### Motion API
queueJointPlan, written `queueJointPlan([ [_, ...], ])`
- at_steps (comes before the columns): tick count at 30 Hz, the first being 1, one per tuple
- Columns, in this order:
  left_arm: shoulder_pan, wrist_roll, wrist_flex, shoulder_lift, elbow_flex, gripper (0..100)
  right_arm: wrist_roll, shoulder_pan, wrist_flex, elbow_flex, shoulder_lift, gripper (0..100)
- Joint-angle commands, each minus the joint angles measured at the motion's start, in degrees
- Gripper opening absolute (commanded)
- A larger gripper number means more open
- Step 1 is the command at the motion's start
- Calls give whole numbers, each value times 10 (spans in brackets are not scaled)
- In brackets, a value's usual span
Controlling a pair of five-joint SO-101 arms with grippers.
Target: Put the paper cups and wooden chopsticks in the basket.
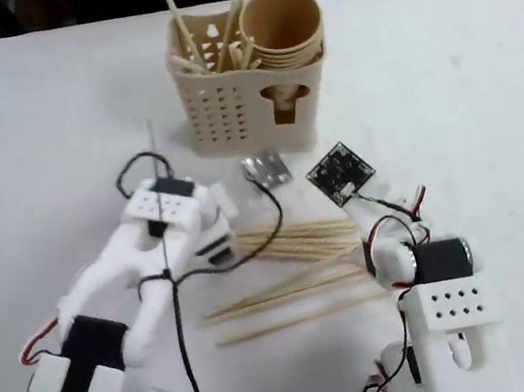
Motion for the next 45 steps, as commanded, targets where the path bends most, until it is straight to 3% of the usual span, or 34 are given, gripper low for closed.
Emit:
queueJointPlan([
  [1,-32,29,-4,-7,-44,214,-5,7,2,-1,-10,17],
  [8,-35,53,114,-9,-131,214,-34,7,0,-1,-10,17],
  [14,72,58,244,-9,-140,214,-36,7,2,-1,-10,17],
  [18,128,57,214,-42,-55,214,-37,44,0,-1,-9,17],
  [21,151,57,133,-95,29,214,-37,69,0,-1,-10,17],
  [26,150,62,41,-90,87,205,-37,72,0,-1,-10,17],
  [29,147,63,8,-38,83,140,-37,71,0,-1,-10,17],
  [37,142,61,58,-13,34,23,-37,70,0,-1,-10,17],
  [40,124,59,80,-65,32,20,-37,69,0,-1,-10,17],
  [45,101,55,185,-198,3,20,-37,69,0,-1,-10,17],
])
